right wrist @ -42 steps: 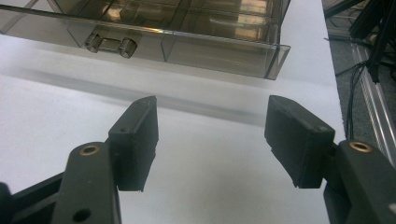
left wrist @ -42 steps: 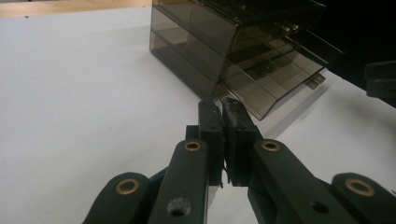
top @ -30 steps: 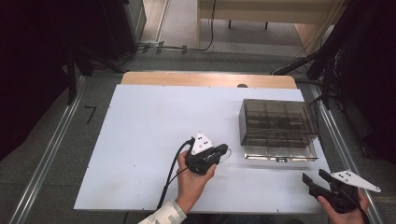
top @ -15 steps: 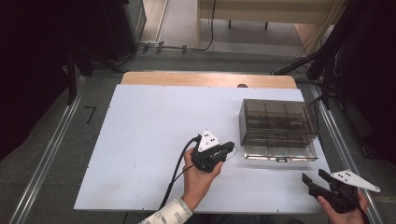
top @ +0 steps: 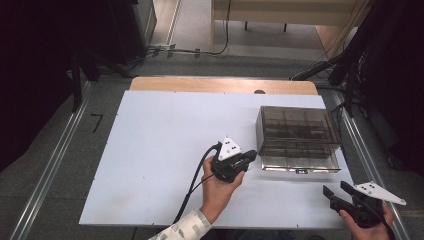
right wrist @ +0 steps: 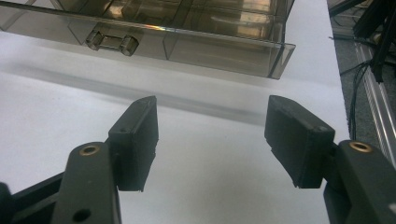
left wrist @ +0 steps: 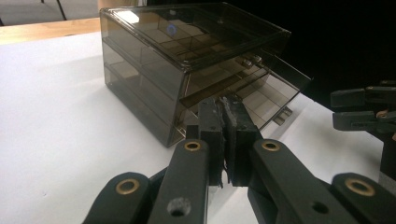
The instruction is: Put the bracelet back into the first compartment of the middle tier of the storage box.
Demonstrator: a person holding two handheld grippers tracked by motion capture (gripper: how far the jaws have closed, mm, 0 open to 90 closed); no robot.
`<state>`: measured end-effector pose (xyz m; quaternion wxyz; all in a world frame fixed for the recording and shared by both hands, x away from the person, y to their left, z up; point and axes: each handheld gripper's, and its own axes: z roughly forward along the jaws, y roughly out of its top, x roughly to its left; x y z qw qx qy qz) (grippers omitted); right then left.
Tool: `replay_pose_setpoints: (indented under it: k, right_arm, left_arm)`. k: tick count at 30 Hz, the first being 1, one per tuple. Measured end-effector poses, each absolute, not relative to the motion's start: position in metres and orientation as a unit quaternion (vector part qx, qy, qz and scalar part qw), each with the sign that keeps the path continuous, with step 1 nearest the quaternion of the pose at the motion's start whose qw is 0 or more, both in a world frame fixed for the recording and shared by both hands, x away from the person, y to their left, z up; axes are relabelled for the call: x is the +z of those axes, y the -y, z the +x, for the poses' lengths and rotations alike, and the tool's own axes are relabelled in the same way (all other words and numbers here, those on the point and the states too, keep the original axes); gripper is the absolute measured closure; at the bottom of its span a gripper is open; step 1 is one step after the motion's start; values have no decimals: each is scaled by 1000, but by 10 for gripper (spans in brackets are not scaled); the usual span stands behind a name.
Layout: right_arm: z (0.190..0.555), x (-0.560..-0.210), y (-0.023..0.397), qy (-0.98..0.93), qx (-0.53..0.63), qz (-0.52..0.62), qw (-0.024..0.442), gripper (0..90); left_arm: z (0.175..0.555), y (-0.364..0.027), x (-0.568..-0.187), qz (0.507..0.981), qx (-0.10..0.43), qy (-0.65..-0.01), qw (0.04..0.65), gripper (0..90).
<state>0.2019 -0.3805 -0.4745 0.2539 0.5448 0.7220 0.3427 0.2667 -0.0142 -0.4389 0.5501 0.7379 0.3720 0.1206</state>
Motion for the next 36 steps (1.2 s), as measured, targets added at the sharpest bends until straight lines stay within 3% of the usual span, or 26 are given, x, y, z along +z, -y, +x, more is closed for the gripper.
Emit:
replay_pose_setpoints:
  k: [36]
  right_arm:
    - [203, -475, 380, -724, 342, 543, 251, 334]
  left_arm:
    - [277, 41, -426, 731, 118, -356, 569, 882]
